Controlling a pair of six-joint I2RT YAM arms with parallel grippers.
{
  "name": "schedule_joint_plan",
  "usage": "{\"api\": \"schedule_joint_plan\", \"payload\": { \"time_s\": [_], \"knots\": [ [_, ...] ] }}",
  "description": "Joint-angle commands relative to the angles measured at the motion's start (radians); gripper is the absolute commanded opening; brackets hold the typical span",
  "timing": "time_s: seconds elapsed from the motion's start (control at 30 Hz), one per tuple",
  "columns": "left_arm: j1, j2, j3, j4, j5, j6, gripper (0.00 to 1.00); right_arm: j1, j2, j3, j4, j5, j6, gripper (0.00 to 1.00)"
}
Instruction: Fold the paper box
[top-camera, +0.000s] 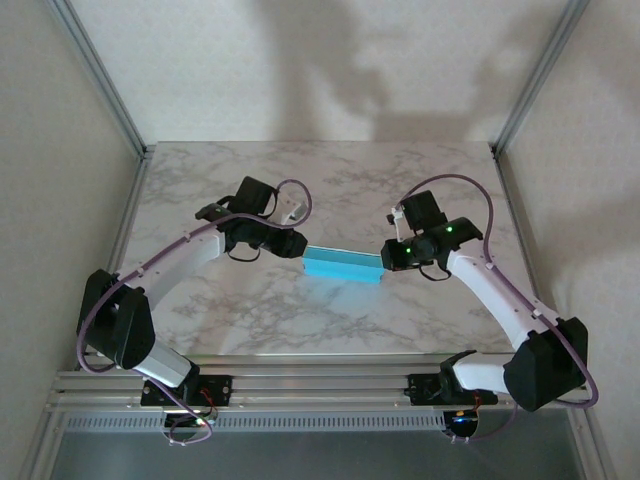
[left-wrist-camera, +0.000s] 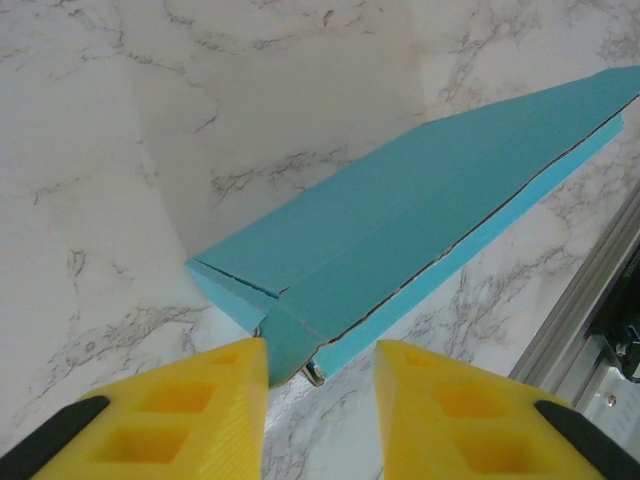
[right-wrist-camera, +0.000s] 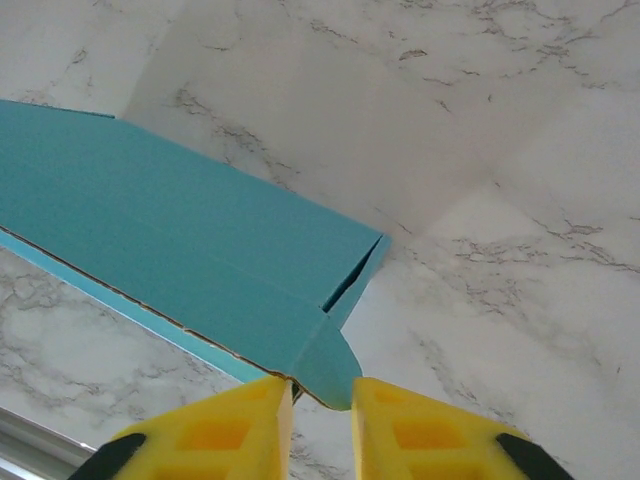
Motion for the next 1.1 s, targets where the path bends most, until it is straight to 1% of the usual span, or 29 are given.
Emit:
{"api": "schedule_joint_plan", "payload": {
  "time_s": [0.0, 0.1, 0.33, 0.63, 0.8, 1.07],
  "knots": [
    [-0.008, 0.016, 0.025, -0.028, 0.021, 0.017, 0.32, 0.013, 0.011, 0.039, 0.013, 0.013, -0.007, 0.19],
    [-0.011, 0.019, 0.026, -0.031, 0.024, 0.015, 0.29, 0.018, 0.016, 0.045, 0.012, 0.018, -0.004, 0.16],
    [-0.012, 0.017, 0.028, -0.040, 0.009, 0.007, 0.22, 0.022, 0.017, 0.045, 0.011, 0.024, -0.002, 0.12],
    [-0.014, 0.027, 0.045, -0.025, 0.016, -0.059, 0.12, 0.029, 0.024, 0.053, 0.005, 0.024, 0.021, 0.07],
    [-0.024, 0.024, 0.020, 0.007, 0.031, -0.092, 0.10, 0.033, 0.033, 0.058, 0.013, 0.014, 0.056, 0.05],
    [-0.037, 0.013, -0.031, 0.041, -0.007, -0.112, 0.09, 0.043, 0.045, 0.046, 0.028, 0.013, 0.094, 0.03]
  ]
}}
